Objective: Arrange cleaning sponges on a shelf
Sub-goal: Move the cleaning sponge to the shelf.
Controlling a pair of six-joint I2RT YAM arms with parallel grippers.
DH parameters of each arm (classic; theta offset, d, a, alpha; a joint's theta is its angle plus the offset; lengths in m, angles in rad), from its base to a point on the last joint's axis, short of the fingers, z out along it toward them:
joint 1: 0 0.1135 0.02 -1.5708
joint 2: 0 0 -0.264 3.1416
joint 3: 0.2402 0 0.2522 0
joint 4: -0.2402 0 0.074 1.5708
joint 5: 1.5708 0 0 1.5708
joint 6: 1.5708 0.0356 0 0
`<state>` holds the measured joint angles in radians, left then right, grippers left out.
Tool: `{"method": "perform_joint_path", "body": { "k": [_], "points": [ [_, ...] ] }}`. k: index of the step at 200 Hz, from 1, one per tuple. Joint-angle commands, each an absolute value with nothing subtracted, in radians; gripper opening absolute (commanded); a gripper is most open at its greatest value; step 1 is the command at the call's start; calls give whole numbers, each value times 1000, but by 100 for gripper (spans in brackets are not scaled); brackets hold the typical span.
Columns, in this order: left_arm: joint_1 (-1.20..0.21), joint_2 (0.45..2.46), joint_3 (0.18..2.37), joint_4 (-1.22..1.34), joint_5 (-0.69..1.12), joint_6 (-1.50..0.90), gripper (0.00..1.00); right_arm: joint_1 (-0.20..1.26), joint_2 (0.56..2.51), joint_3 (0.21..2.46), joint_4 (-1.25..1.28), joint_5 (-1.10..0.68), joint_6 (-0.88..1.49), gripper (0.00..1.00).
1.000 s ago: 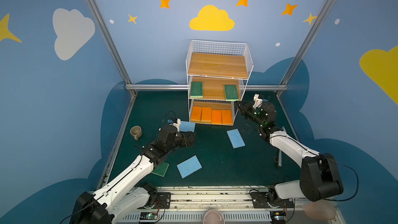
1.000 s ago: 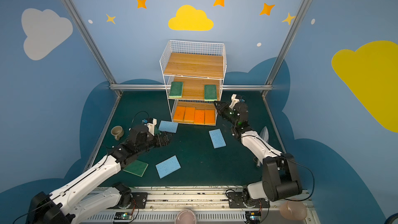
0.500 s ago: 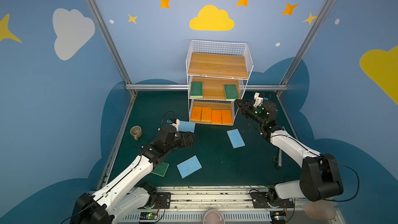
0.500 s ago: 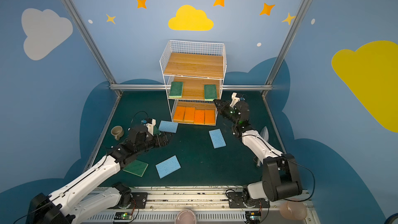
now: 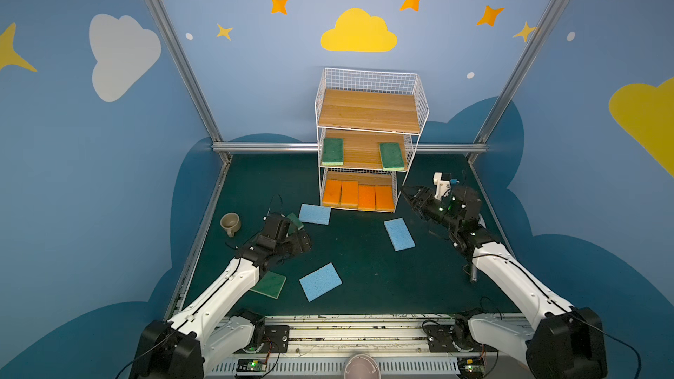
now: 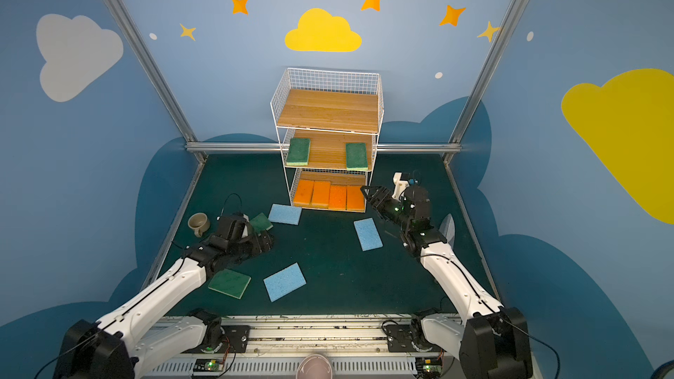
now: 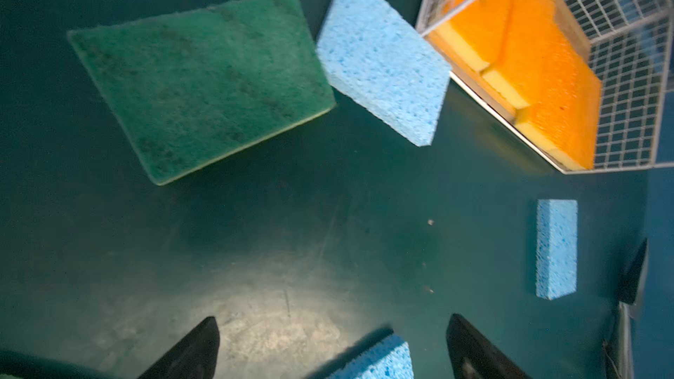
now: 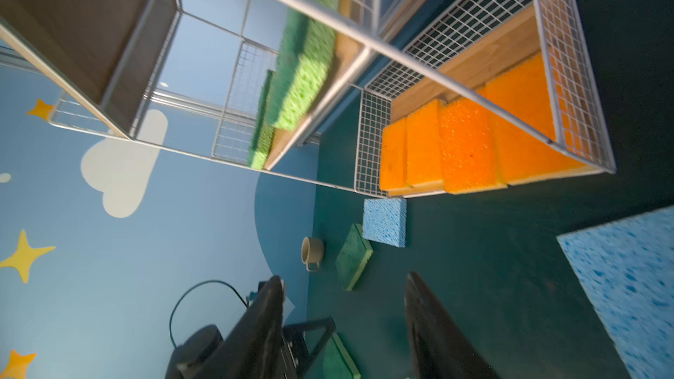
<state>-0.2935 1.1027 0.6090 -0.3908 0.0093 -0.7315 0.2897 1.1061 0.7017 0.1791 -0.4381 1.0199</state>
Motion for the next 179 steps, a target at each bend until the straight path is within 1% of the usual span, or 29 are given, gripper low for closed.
{"method": "perform_joint_path", "body": {
  "k": [1, 13, 20, 25, 31, 39, 69, 97, 146, 179],
  "points": [
    [-237, 1178, 670, -359, 25, -713, 82, 295, 1074, 650, 108, -482, 962, 38],
    [-208, 1235, 704, -356, 25, -701, 65, 294, 1064, 630, 97, -500, 951, 25],
    [-193, 1268, 726, -362, 15, -700, 56, 295, 1059, 621, 91, -509, 942, 19],
    [-183, 1292, 746, -369, 10, -697, 52, 294, 1053, 616, 82, -516, 934, 15],
    [-172, 1322, 766, -384, 2, -691, 47, 294, 1047, 614, 69, -518, 925, 13],
    [-161, 1363, 807, -408, -12, -679, 44, 293, 1035, 608, 54, -521, 913, 12],
    [-119, 1516, 949, -500, -49, -613, 40, 293, 1005, 591, 27, -528, 883, 11],
    [-84, 1618, 1016, -512, -59, -591, 38, 288, 1009, 578, 39, -552, 876, 10],
    [-38, 1732, 1067, -508, -72, -591, 37, 287, 1029, 574, 68, -595, 877, 3],
    [-51, 1738, 1038, -472, -2, -617, 35, 287, 1034, 568, 69, -598, 874, 2]
  ]
}}
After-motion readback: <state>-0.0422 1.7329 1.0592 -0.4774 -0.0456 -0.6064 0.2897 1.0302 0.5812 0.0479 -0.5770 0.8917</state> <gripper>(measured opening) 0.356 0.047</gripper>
